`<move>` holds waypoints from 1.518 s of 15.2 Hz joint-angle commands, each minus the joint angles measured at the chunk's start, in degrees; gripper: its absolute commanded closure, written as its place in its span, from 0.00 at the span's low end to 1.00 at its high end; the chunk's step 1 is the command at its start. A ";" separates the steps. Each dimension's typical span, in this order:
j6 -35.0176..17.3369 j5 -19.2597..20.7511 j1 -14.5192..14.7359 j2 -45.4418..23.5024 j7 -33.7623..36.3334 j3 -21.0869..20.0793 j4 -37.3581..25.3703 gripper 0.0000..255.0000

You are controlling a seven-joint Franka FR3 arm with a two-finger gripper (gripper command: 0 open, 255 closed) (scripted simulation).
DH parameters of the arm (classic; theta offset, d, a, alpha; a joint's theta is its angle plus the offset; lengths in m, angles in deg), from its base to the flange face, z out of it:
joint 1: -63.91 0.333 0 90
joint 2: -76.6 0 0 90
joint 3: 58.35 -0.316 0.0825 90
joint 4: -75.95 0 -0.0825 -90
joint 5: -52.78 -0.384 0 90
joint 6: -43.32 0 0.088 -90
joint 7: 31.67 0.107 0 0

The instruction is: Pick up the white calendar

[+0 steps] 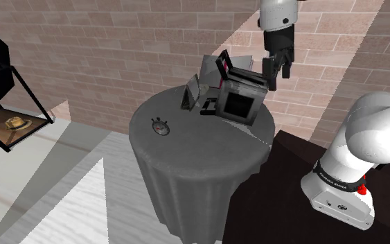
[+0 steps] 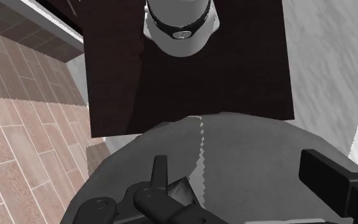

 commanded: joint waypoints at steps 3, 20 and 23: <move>-3.30 -1.76 -0.70 -2.84 5.03 -2.14 -0.58 0.00; -25.78 -0.62 -8.11 -34.30 46.53 -14.84 -18.36 0.00; -27.65 2.23 -8.78 -40.29 53.79 -15.38 -23.52 0.00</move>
